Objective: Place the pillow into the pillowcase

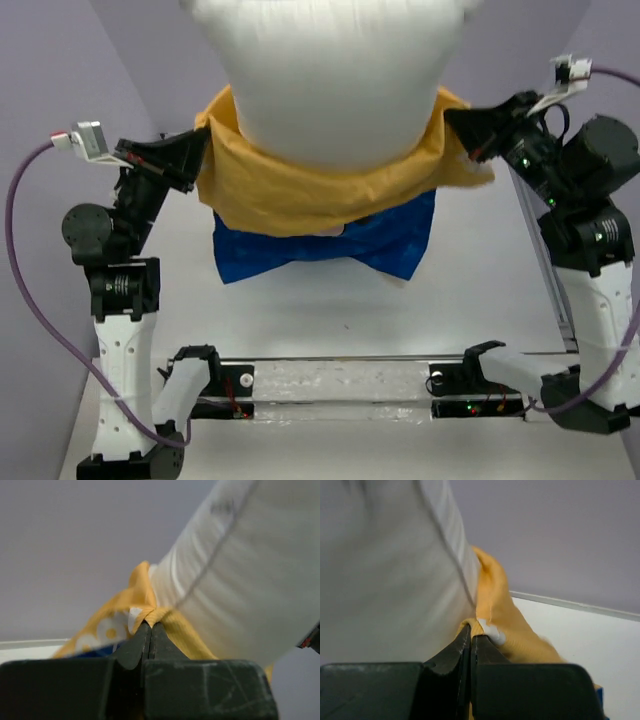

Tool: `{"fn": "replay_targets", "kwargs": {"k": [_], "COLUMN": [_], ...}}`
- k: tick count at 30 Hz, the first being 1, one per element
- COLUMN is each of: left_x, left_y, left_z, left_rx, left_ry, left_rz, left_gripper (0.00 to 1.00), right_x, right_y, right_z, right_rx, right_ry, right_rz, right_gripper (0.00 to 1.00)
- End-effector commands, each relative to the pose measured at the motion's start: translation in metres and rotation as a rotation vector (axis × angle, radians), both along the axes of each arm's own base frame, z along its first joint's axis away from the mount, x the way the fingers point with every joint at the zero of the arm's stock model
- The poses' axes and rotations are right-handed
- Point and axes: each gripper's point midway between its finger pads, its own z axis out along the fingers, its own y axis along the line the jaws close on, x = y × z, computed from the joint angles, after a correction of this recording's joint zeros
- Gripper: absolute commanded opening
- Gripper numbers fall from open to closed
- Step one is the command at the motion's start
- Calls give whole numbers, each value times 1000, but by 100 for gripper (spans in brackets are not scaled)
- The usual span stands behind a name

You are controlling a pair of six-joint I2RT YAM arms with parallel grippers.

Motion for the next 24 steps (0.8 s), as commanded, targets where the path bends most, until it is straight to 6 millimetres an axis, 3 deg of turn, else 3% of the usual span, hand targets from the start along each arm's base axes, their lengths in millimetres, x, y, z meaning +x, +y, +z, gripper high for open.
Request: {"fn": "replay_targets", "kwargs": {"k": [1,2,3,4,5,6,7,8,9,10,11,12,13,14,15,16,17,18,19,20,21,22,23,24], "left_x": [-13,-30,-81,-102,-120,-131,-115,-97,-71,-29,0,12,-2,-12,-11,-89,-108,-116,-145,-163,-153,-63,-40,-19], "left_y": [3,5,5,4,3,-3,-3,-3,-1,3,0,-3,-5,-5,-1,-1,-1,-3,-8,-11,-10,-7,-1,-1], "left_z": [45,82,162,185,202,204,183,159,122,53,21,9,43,71,102,188,206,221,232,224,207,136,100,59], "left_rx": [26,47,71,76,83,100,105,100,82,3,14,28,43,61,68,74,80,86,99,116,112,82,28,-13], "left_ry": [-151,-219,-419,-455,-504,-521,-452,-405,-338,-214,-120,-75,-139,-186,-223,-455,-478,-510,-557,-551,-499,-328,-284,-201], "left_rz": [43,69,93,91,87,59,52,50,47,38,19,2,-7,4,35,53,59,47,25,11,13,9,23,6], "left_gripper": [0,0,0,0,0,0,0,0,0,0,0,0,0,0,0,0,0,0,0,0,0,0,0,0], "right_x": [-8,-6,-23,-104,-101,-127,-140,-65,-36,-12,0,12,27,-3,-26,-54,-60,-123,-129,-159,-156,-78,-61,-23], "right_y": [-12,-14,-22,-47,-46,-51,-53,-32,-23,-12,-7,-3,0,-9,-18,-27,-29,-45,-46,-53,-53,-30,-26,-15], "right_z": [41,59,97,174,186,197,195,134,95,34,14,0,-6,58,95,132,145,193,195,199,191,130,96,52], "right_rx": [39,21,31,83,86,95,93,26,23,56,39,16,-9,29,49,62,60,109,111,123,125,102,101,73], "right_ry": [-158,-164,-238,-453,-483,-532,-532,-311,-243,-160,-97,-35,-2,-148,-234,-329,-343,-514,-523,-564,-547,-373,-302,-179], "right_rz": [-52,-69,-90,-105,-107,-97,-91,-82,-77,-44,-35,-32,-40,-46,-60,-69,-70,-67,-62,-52,-55,-44,-44,-45], "right_gripper": [0,0,0,0,0,0,0,0,0,0,0,0,0,0,0,0,0,0,0,0,0,0,0,0]}}
